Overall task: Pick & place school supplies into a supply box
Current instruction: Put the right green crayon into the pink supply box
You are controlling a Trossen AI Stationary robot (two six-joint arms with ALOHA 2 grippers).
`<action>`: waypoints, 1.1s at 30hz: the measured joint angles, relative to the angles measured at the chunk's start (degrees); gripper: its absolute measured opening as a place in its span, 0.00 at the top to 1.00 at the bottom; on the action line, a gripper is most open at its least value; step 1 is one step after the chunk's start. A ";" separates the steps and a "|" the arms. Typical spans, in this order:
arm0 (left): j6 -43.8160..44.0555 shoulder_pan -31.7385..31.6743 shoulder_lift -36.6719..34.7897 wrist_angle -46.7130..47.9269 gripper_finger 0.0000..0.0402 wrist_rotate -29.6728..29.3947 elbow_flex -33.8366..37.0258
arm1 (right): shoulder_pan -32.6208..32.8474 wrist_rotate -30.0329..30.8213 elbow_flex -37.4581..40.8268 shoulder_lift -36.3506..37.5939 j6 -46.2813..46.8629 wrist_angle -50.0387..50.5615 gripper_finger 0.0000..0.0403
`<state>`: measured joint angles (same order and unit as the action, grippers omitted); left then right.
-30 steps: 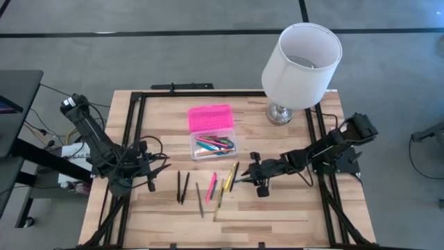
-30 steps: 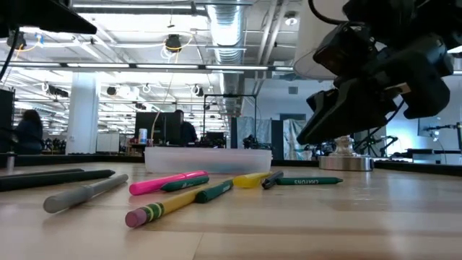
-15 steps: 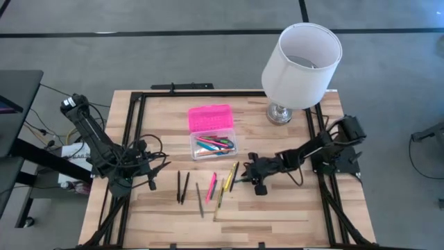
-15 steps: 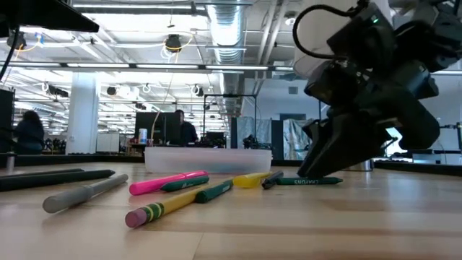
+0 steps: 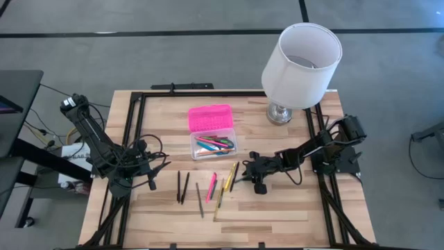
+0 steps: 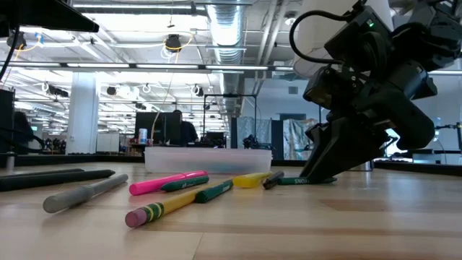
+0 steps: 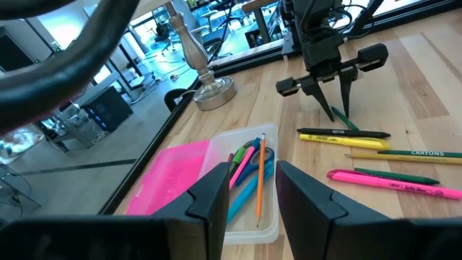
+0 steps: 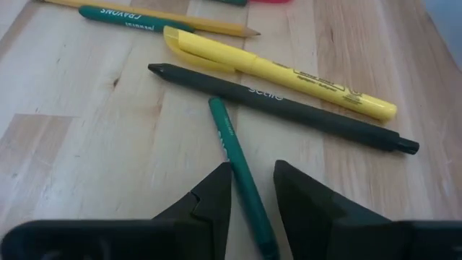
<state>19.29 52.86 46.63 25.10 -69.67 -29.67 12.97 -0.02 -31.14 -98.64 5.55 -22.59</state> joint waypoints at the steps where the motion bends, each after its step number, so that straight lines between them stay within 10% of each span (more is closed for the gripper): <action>1: -0.02 0.00 0.00 0.00 0.73 0.00 0.00 | 0.00 0.05 0.00 0.03 0.00 0.22 0.76; 10: 0.04 0.00 0.00 1.14 0.73 0.11 0.00 | -0.02 0.23 0.07 0.25 -1.44 1.28 0.98; 33: 0.42 -0.02 0.02 1.11 0.73 0.33 -0.02 | 0.90 -0.62 -2.35 3.80 -7.65 7.11 0.99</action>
<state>19.70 52.84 46.65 26.22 -69.34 -29.69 13.87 -0.64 -33.48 -94.84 -2.10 -15.48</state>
